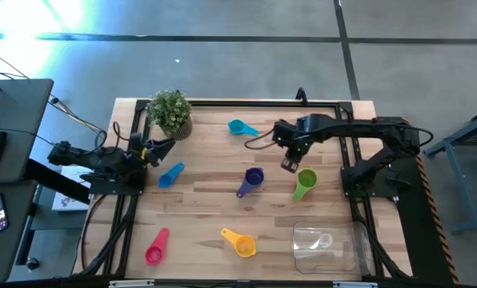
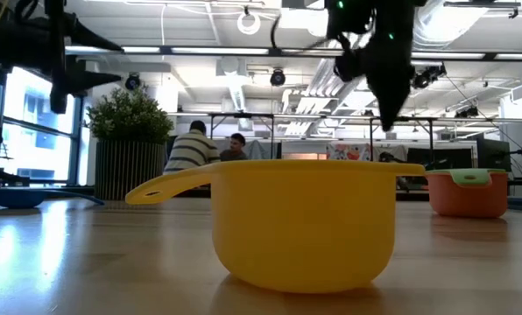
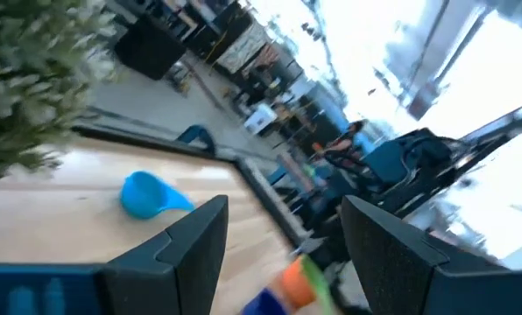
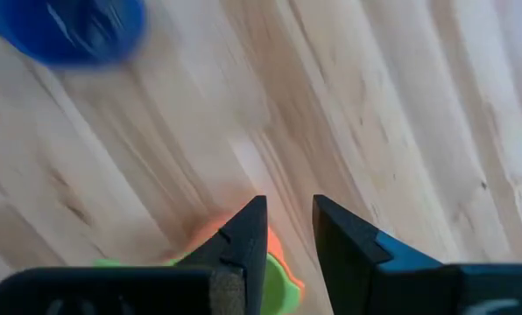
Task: Nest measuring cups in basket
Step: Stack the dark blue measuring cup on top of the green measuring cup
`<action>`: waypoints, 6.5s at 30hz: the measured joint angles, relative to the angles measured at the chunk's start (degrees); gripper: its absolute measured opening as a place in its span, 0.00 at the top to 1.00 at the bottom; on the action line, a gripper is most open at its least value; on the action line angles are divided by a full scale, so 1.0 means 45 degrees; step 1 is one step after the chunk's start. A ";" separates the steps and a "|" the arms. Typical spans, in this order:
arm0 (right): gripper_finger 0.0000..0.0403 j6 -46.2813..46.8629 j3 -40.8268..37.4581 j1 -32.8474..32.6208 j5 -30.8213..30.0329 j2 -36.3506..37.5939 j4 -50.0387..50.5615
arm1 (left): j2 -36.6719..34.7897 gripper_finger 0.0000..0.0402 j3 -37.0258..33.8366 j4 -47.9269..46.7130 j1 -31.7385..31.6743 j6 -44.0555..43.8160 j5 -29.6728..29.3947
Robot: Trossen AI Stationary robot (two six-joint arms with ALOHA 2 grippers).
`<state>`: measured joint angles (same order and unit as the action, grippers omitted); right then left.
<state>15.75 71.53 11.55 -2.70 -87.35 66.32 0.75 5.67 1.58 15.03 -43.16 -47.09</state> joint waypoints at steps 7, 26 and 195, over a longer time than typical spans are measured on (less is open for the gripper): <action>0.79 0.1319 0.2504 -0.0175 -0.0125 0.0000 0.0049 | -0.0004 0.46 0.0067 0.2365 0.0005 0.1620 0.2106; 0.79 0.4820 0.6719 -0.1919 -0.3135 0.0000 -0.0077 | 0.3545 0.46 0.4433 0.2177 0.0000 0.6179 0.3341; 0.79 1.9232 0.5977 -0.8364 -0.5510 -0.0679 0.3830 | 2.2746 0.98 1.7259 -0.8345 -0.4177 0.4720 0.9879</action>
<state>102.29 98.43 -26.09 -27.50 -90.41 83.56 103.11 83.34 -35.97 -3.77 -21.93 -2.64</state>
